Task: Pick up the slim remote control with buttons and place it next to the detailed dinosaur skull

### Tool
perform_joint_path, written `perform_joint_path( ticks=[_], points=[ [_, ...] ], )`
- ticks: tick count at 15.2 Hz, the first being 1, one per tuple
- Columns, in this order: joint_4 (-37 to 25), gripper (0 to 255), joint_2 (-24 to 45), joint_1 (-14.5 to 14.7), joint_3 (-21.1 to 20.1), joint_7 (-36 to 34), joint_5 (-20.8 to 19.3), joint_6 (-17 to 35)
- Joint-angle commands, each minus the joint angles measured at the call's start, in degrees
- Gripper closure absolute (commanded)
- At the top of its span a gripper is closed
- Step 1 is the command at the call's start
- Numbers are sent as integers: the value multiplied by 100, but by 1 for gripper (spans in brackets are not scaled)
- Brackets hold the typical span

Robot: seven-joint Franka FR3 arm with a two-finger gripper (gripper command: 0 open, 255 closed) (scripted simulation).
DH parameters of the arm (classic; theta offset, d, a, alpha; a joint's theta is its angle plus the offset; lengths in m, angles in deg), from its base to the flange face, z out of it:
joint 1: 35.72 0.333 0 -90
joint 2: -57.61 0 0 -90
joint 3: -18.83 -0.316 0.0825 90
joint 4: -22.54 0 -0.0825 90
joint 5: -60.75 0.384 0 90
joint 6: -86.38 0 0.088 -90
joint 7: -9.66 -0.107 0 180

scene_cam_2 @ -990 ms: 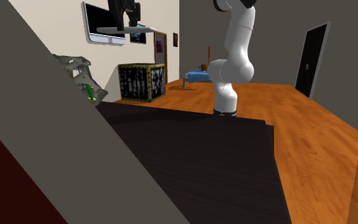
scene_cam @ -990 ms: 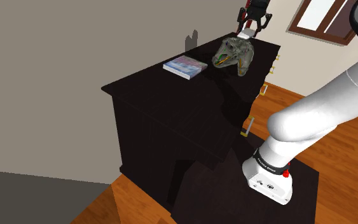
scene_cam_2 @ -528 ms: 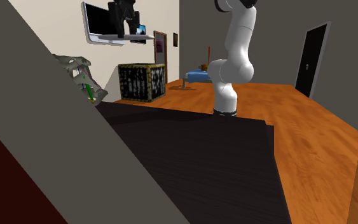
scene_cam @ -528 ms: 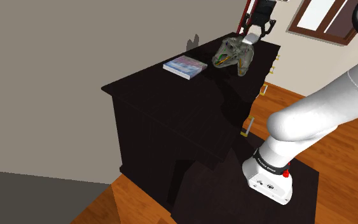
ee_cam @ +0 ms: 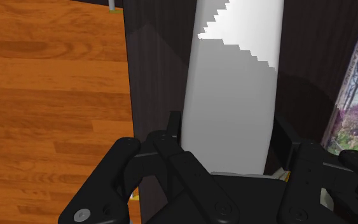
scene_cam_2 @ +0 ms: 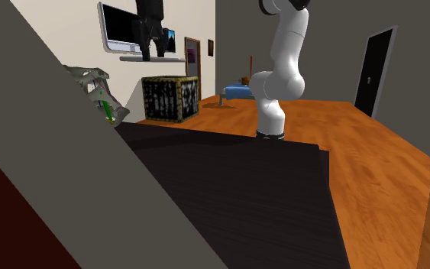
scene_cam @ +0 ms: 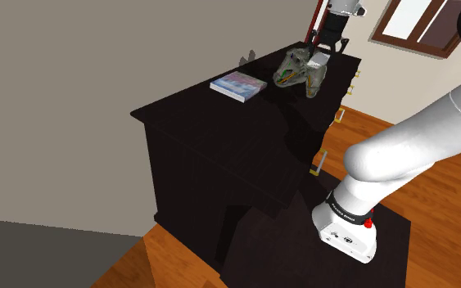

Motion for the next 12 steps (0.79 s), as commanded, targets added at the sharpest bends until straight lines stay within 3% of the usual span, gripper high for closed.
perform_joint_path(
  ticks=[1,12],
  points=[
    [198,255,-35,-6,7,5,-6,168],
    [1034,255,-22,-15,26,2,-17,1017]
  ],
)
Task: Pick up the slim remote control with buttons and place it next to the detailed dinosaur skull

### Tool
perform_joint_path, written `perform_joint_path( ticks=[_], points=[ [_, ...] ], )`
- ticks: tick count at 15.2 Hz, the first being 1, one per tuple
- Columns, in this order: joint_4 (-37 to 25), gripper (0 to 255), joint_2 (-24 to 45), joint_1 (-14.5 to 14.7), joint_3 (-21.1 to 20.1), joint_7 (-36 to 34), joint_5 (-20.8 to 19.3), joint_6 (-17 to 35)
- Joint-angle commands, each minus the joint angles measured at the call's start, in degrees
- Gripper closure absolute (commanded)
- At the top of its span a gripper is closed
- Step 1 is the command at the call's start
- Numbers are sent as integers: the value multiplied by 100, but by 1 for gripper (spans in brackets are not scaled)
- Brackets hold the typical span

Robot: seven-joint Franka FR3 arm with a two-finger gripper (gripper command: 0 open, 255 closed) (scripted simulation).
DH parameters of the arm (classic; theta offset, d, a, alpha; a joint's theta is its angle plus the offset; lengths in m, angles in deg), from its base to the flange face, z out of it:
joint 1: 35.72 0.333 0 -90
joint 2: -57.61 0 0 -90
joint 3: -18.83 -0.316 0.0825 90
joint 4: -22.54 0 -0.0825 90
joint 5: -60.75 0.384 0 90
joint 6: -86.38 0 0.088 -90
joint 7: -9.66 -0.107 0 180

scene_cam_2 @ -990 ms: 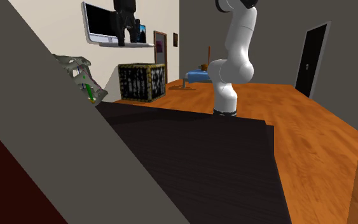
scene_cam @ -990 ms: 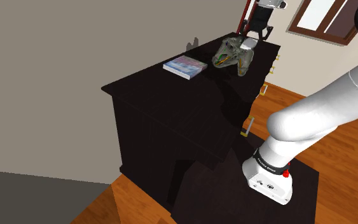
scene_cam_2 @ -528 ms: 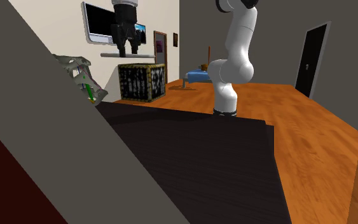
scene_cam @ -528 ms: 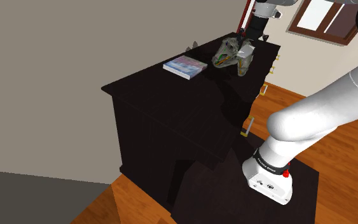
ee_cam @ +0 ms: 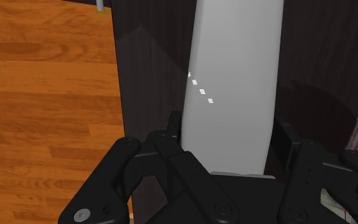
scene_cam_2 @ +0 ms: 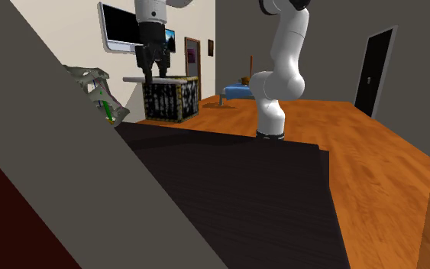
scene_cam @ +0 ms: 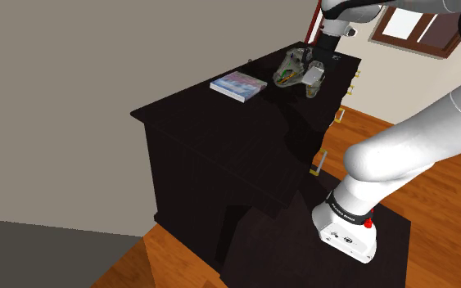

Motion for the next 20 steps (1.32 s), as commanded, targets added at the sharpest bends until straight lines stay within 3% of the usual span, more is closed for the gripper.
perform_joint_path(
  ticks=[1,20],
  points=[
    [139,255,20,1,1,-5,0,163],
    [1235,255,439,-5,48,18,15,1676]
  ],
)
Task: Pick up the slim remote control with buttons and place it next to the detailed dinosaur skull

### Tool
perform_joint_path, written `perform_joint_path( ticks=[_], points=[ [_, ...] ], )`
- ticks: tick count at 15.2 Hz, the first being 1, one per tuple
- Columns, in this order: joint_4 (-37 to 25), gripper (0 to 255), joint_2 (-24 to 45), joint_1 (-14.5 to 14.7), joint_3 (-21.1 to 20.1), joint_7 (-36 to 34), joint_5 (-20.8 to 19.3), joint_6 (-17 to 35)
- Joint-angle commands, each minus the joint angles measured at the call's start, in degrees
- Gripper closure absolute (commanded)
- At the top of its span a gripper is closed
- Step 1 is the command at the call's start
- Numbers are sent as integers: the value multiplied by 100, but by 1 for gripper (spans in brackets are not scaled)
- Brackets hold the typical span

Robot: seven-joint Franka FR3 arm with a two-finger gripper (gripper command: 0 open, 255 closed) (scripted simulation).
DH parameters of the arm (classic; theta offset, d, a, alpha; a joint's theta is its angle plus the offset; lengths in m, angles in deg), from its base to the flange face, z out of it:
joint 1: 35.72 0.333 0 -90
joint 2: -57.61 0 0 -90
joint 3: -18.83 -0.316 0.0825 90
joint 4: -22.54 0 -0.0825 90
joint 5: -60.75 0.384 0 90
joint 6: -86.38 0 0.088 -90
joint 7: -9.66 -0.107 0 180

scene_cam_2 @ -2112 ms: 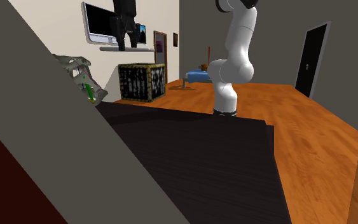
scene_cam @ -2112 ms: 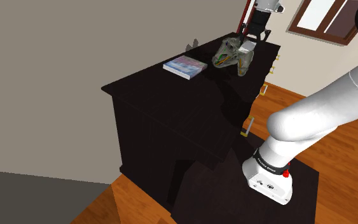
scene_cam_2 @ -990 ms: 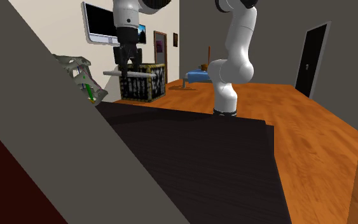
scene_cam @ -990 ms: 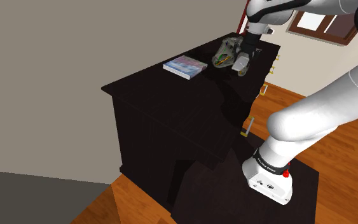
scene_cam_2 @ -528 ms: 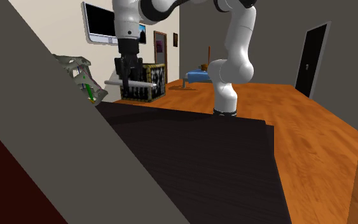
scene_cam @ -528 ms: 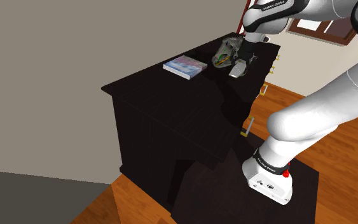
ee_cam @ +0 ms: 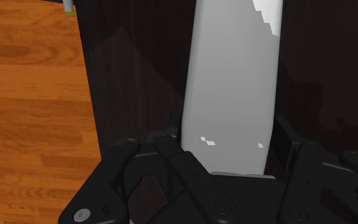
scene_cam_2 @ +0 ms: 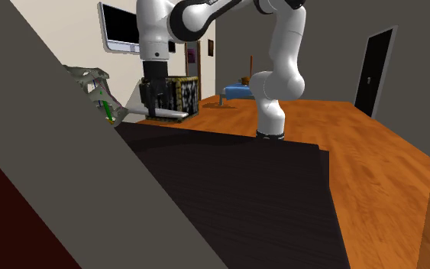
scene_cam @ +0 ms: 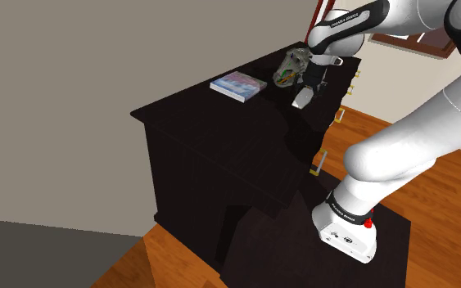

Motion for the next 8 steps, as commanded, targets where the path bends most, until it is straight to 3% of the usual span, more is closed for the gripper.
perform_joint_path(
  ticks=[1,8],
  points=[
    [101,255,72,3,2,-1,6,177],
    [390,255,364,7,21,23,32,756]
  ],
)
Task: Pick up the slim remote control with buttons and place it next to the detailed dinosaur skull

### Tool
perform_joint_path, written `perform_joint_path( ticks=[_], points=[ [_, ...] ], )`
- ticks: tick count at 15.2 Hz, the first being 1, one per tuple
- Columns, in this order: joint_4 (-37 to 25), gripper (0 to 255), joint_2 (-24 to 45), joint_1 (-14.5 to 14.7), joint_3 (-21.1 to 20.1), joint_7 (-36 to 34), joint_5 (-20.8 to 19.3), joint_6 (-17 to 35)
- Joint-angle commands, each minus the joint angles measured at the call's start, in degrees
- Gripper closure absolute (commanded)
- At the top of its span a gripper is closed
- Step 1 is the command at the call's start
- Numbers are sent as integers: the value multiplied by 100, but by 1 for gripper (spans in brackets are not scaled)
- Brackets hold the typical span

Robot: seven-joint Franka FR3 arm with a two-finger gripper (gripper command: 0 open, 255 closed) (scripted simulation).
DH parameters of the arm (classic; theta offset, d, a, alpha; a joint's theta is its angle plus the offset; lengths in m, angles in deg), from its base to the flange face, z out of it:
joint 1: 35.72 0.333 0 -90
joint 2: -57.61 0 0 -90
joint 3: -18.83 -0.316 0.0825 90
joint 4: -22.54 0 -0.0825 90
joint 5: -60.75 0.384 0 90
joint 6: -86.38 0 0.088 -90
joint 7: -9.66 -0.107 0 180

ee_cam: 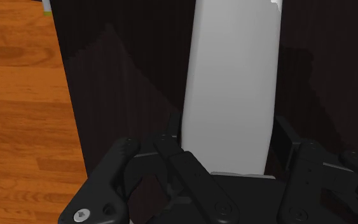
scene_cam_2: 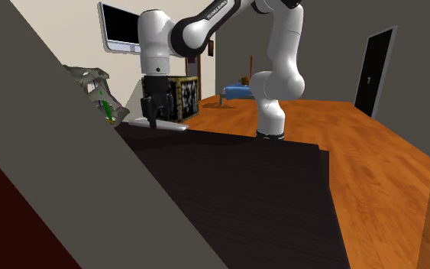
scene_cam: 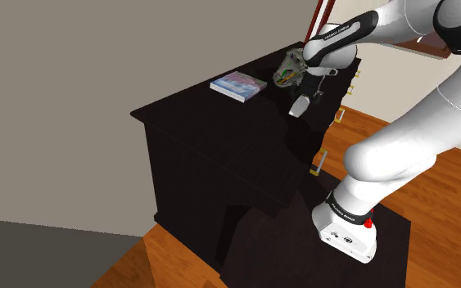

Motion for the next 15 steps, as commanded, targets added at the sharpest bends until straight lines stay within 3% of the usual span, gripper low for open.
perform_joint_path(
  ticks=[1,6,13,14,15],
  points=[
    [81,255,85,5,0,-1,10,171],
    [241,255,336,10,11,24,42,580],
    [241,255,336,10,11,24,42,580],
    [241,0,336,10,11,24,42,580],
    [241,0,337,10,11,24,42,581]
  ],
)
